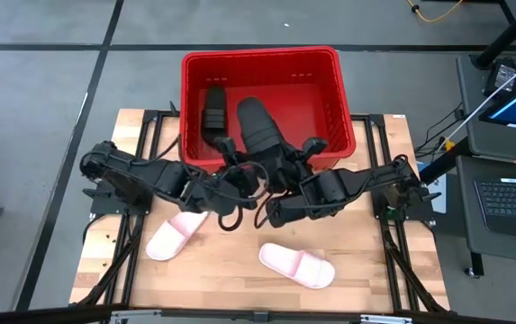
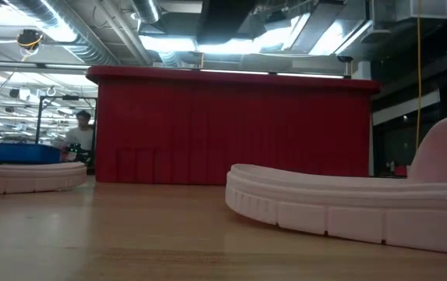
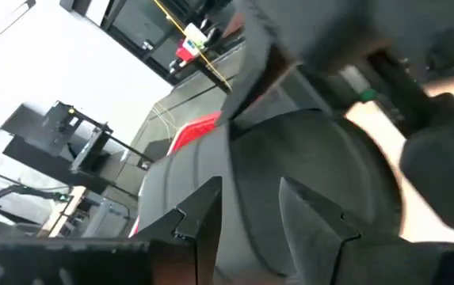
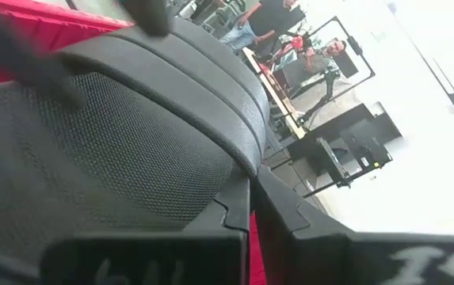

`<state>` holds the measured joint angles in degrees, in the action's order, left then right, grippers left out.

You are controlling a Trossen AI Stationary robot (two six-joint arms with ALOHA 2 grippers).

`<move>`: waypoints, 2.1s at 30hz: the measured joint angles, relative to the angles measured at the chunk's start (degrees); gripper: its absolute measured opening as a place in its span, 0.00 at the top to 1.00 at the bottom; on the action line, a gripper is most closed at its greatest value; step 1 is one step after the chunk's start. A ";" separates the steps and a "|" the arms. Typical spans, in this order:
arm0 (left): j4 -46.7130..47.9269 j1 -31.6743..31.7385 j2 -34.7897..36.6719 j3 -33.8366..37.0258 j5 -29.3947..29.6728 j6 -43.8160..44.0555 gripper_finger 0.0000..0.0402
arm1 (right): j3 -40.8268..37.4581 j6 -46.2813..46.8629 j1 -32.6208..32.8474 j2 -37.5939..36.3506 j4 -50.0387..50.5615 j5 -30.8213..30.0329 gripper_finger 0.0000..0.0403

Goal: Pick and place slides into bin
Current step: Put the black slides into the red bin

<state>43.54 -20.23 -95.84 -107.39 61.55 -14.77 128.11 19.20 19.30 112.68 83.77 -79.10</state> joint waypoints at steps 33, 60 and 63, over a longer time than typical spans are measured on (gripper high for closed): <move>0.23 6.16 -0.54 -0.02 0.21 -7.01 0.70 | 0.44 -0.23 0.26 0.09 -4.46 0.10 0.98; 4.55 6.01 -0.21 0.04 -6.09 -10.07 0.70 | 1.99 -9.22 3.48 -0.28 -4.52 5.71 0.98; 4.43 6.00 -0.21 0.02 -5.39 -10.68 0.70 | 3.34 -9.33 4.22 -0.28 -4.46 5.94 0.98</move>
<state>47.97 -14.23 -96.05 -107.37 56.16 -25.45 131.45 9.88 23.52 112.40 79.30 -73.16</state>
